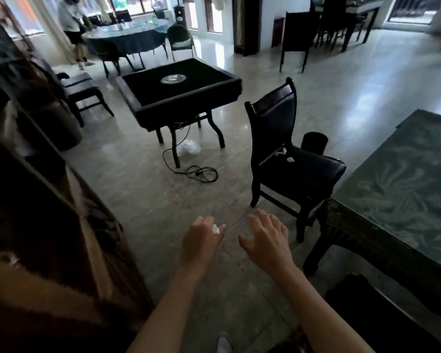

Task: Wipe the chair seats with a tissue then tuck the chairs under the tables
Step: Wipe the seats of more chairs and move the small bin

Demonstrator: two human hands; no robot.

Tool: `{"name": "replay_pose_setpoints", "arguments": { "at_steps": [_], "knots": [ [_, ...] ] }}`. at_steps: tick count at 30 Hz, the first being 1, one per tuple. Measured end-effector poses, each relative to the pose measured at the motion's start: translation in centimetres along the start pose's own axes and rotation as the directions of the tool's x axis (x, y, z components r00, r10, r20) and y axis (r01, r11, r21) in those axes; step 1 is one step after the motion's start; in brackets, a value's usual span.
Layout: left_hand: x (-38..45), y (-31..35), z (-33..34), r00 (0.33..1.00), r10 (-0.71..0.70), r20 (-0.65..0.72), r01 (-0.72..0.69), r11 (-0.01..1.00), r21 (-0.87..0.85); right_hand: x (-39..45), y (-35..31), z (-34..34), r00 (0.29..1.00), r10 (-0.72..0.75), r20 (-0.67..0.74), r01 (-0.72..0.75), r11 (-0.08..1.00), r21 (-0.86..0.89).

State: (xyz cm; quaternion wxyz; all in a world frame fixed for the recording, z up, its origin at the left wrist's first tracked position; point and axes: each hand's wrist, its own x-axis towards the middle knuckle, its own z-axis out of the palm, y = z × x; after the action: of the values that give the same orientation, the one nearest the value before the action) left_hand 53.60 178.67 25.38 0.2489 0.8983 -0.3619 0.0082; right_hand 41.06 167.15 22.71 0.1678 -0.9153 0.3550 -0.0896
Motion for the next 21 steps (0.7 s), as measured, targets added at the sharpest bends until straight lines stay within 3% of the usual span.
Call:
{"name": "replay_pose_setpoints", "arguments": {
  "at_steps": [12,21],
  "knots": [
    [22.8,4.9,7.1,0.969,0.187,0.161,-0.166,0.977,-0.136,17.9,5.1,-1.0,0.942,0.305,-0.142,-0.299,0.952,0.061],
    [39.5,9.7,14.2,0.888,0.4,0.229,-0.348,0.907,-0.235,32.5,10.8,-1.8,0.85,0.487,-0.2,-0.486,0.872,0.057]
  ]
}}
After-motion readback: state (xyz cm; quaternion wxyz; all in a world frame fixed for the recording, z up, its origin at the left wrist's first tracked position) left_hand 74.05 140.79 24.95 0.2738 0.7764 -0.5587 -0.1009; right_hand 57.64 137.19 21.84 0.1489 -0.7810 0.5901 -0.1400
